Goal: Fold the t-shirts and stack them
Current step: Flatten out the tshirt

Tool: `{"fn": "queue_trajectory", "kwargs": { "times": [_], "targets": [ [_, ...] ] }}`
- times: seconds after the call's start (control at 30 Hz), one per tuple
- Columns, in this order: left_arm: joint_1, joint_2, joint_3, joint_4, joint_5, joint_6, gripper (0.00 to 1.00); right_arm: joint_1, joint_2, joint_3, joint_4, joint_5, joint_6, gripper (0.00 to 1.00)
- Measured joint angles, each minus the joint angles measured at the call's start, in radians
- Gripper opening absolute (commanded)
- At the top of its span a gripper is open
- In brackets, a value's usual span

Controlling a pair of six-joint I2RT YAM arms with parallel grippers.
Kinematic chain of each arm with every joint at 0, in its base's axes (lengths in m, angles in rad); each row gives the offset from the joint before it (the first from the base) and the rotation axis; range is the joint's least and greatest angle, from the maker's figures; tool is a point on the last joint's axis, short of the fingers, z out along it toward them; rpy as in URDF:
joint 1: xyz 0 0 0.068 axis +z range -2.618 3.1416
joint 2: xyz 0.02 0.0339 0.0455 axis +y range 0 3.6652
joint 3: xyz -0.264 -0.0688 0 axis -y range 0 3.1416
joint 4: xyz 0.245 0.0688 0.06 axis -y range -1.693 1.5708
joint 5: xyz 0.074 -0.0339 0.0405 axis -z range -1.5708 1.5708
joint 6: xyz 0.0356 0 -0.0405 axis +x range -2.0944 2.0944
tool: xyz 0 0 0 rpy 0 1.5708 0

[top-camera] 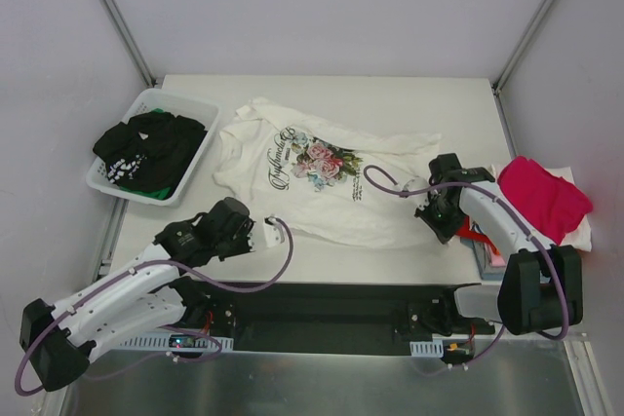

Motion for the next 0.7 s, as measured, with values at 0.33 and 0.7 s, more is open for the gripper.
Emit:
{"fn": "queue_trajectory", "kwargs": {
  "times": [0.33,0.7],
  "targets": [
    [0.0,-0.108,-0.001,-0.08,0.096,-0.003,0.37,0.0,0.003,-0.021,0.008,0.02,-0.003,0.25],
    [0.0,-0.056,-0.002,0.006,0.063,0.013,0.81,0.0,0.017,-0.001,0.069,0.048,0.024,0.67]
  ]
}}
